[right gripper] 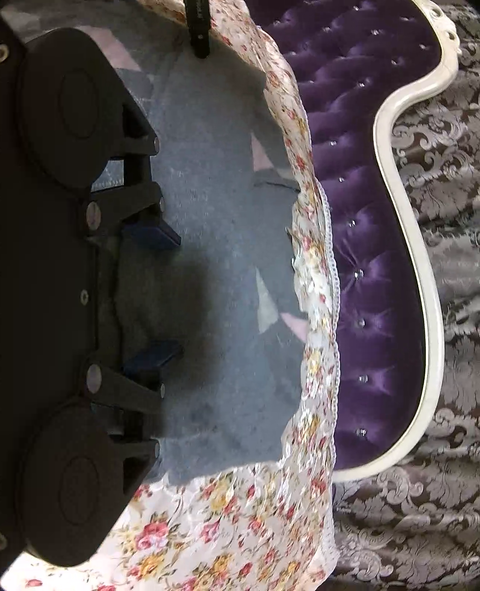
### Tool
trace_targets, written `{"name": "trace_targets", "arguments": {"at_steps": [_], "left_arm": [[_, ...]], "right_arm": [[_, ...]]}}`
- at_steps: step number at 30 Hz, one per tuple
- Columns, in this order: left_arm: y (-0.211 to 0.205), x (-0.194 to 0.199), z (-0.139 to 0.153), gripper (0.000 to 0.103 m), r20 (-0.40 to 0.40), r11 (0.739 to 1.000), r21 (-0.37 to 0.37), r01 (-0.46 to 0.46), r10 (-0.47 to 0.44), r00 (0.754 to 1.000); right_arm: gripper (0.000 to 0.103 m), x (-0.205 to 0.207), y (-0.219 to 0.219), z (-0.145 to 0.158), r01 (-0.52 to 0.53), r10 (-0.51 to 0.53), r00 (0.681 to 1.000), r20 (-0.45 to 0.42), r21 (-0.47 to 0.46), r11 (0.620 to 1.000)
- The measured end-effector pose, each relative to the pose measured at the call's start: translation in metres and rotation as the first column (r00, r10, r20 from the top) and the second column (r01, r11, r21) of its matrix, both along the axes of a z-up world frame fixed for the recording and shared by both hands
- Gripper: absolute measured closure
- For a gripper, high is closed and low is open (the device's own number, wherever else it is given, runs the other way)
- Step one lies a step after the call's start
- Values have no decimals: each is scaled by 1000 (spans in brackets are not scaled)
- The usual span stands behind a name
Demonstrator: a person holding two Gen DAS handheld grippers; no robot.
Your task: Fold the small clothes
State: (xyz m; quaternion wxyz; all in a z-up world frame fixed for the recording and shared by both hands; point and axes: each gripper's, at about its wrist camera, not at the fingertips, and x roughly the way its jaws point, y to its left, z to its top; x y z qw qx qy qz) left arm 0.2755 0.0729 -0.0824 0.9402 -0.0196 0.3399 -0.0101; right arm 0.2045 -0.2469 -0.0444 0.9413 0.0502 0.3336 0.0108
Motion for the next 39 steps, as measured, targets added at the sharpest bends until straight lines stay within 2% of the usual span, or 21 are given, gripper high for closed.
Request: {"name": "trace_targets", "arguments": {"at_steps": [2,6,9,13,20,26,30,39], "left_arm": [[4,-2,4,27,-24,1000,-28,0,-1,1000],[17,-20,15,27,-68,991,-128,26,-35,997],[20,-50,25,24,-71,988,-145,51,-62,996],[22,-97,34,22,-77,980,-172,98,-112,991],[17,-176,38,22,-89,961,-219,167,-191,978],[15,-223,34,22,-82,954,-243,174,-199,977],[10,-245,30,22,-82,960,-206,192,-212,974],[12,-256,15,22,-135,947,-273,171,-214,968]], "right_arm": [[40,0,1,0,-2,2,1000,1,-6,1000],[28,-4,0,6,-28,28,1000,5,22,999],[18,-23,-3,17,-48,47,999,18,38,998],[12,-66,-11,31,-71,69,997,39,69,995],[10,-157,-26,46,-59,52,998,45,183,981],[10,-214,-29,46,-46,43,999,19,249,967],[10,-239,-28,43,-41,42,999,4,266,963],[6,-266,-21,22,-41,56,998,-36,326,945]]}}
